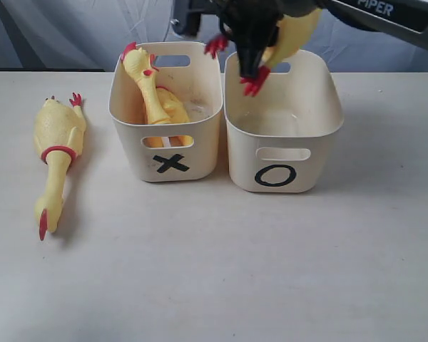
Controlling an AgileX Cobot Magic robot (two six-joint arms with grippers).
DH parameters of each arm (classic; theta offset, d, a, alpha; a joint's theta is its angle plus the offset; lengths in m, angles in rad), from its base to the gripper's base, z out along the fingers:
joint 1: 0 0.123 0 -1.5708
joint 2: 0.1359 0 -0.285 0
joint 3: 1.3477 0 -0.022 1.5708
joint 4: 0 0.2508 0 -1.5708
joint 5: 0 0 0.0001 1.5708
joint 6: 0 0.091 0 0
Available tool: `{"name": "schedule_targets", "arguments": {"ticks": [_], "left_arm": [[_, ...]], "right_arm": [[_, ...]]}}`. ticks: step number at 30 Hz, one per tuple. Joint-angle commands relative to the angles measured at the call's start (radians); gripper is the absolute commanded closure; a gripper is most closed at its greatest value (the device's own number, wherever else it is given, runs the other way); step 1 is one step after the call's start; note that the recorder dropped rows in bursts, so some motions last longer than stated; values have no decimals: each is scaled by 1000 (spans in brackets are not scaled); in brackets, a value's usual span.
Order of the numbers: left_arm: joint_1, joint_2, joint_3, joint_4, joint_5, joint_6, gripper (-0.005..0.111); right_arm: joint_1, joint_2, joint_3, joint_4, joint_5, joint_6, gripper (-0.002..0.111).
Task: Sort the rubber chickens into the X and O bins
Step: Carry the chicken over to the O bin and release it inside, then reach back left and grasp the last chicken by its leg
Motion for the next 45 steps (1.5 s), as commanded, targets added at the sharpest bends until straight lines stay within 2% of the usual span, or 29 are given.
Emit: {"name": "schedule_targets", "arguments": {"ticks": [1,6,11,13,17,18,20,25,28,31,34,36,39,41,45], "left_arm": [[-4,-5,-7,-6,-13,-5,107],[-4,-5,-7,-6,-13,-5,107],[-4,-5,-7,-6,-13,-5,107],[-4,-5,-7,-6,-13,-5,107],[-4,-5,-7,-6,-13,-5,107],[-4,-5,-7,-6,-13,-5,107],[-4,-5,-7,-6,-13,-5,107],[-4,-5,-7,-6,-13,-5,107],[-4,-5,-7,-6,-13,-5,107],[-4,-5,-7,-6,-13,-5,107],[-4,-5,-7,-6,-13,-5,107],[-4,-5,-7,-6,-13,-5,107],[-4,-5,-7,-6,-13,-5,107],[-4,-5,-7,-6,-13,-5,107],[-4,-5,-7,-6,-13,-5,107]], "right_arm": [[-64,-16,141,-121,-34,-13,109],[-74,-16,257,-280,-209,170,109],[-74,-3,285,-287,-309,211,106],[-74,6,285,-283,-295,211,95],[-74,18,285,-206,-249,211,52],[-74,18,285,-182,-229,214,46],[-69,15,285,-174,-179,231,48],[-34,-36,283,-172,-147,250,67],[10,-86,283,-173,-202,257,70],[62,-136,283,-148,-338,322,70],[112,-167,283,12,-540,388,70],[138,-166,283,259,-694,375,70],[173,-125,283,532,-868,279,70],[192,-85,283,610,-955,260,64],[209,24,247,621,-1059,264,39]]}}
